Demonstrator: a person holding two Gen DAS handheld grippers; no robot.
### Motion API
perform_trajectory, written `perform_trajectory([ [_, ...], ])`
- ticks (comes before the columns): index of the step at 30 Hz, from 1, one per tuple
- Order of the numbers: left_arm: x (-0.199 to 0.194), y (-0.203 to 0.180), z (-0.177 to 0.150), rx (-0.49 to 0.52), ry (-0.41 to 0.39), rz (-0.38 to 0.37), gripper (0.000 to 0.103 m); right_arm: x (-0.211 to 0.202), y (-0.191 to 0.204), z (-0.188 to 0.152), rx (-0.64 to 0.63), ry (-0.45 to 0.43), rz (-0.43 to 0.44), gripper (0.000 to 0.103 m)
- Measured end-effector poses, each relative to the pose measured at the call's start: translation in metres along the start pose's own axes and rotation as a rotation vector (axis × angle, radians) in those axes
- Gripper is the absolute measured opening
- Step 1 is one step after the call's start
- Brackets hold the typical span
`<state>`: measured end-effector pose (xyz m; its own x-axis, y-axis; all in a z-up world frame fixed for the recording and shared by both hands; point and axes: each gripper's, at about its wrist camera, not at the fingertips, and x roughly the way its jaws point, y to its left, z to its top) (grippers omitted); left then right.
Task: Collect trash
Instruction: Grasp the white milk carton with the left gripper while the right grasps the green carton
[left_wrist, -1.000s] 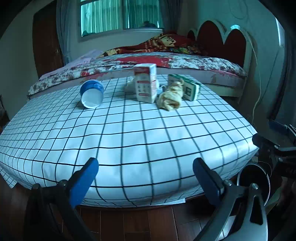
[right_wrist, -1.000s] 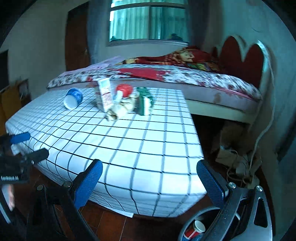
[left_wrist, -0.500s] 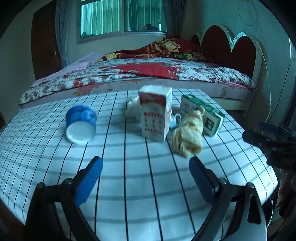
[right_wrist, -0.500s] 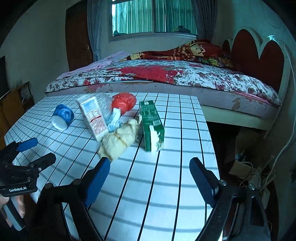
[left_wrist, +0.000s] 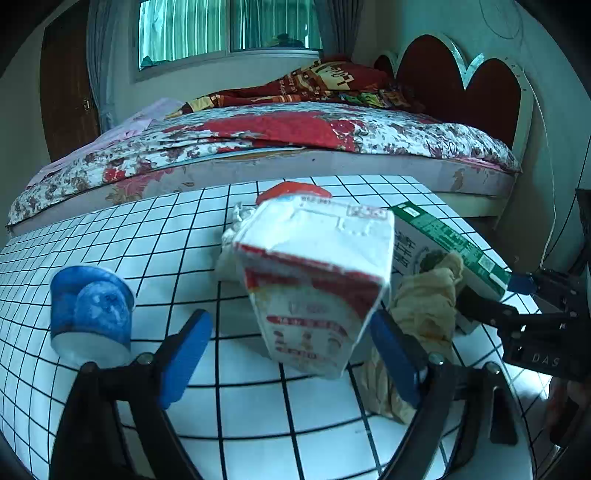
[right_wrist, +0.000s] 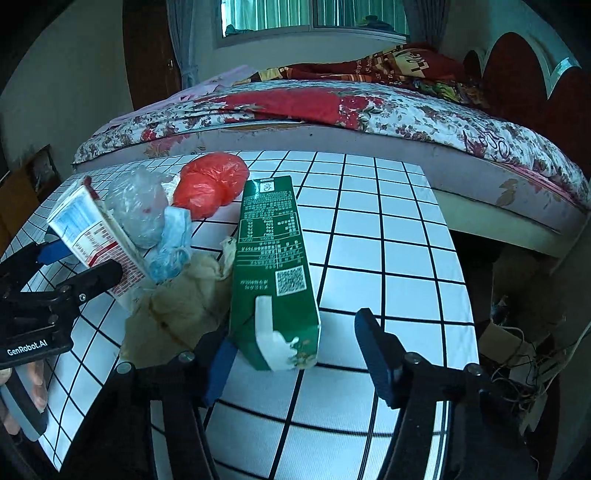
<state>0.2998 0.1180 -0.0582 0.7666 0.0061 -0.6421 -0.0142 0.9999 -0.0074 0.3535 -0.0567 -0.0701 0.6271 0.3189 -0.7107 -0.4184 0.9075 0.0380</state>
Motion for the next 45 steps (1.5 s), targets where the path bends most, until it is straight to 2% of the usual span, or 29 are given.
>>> perform_trajectory([
  [2, 0.003, 0.000, 0.002, -0.002, 0.001, -0.016, 0.080, 0.001, 0.000, 0.002, -0.007, -0.002, 0.003, 0.054],
  [3, 0.004, 0.000, 0.004, 0.000, 0.004, -0.024, 0.072, 0.002, 0.001, 0.002, -0.012, 0.002, 0.012, 0.050],
  [4, 0.006, -0.001, 0.005, 0.002, 0.012, -0.035, 0.063, 0.002, 0.002, 0.002, -0.020, 0.004, 0.015, 0.042],
  [5, 0.010, -0.002, 0.007, 0.010, 0.029, -0.045, 0.051, 0.001, 0.004, 0.002, -0.029, 0.006, 0.013, 0.041],
  [7, 0.005, -0.002, 0.008, 0.010, 0.018, -0.018, 0.050, -0.003, 0.006, -0.001, -0.045, -0.004, 0.006, 0.041],
  [19, -0.048, 0.004, -0.012, 0.023, -0.054, 0.015, 0.050, -0.051, 0.001, -0.015, -0.016, -0.082, -0.042, 0.039],
  [27, -0.069, 0.008, -0.034, 0.031, -0.034, 0.017, 0.051, -0.080, 0.009, -0.032, -0.033, -0.100, -0.048, 0.039],
  [31, -0.079, 0.013, -0.046, -0.001, -0.023, 0.005, 0.050, -0.093, 0.009, -0.047, -0.009, -0.099, -0.037, 0.039],
  [45, -0.148, -0.034, -0.072, 0.053, -0.080, -0.019, 0.049, -0.181, 0.015, -0.111, 0.056, -0.153, -0.076, 0.039],
])
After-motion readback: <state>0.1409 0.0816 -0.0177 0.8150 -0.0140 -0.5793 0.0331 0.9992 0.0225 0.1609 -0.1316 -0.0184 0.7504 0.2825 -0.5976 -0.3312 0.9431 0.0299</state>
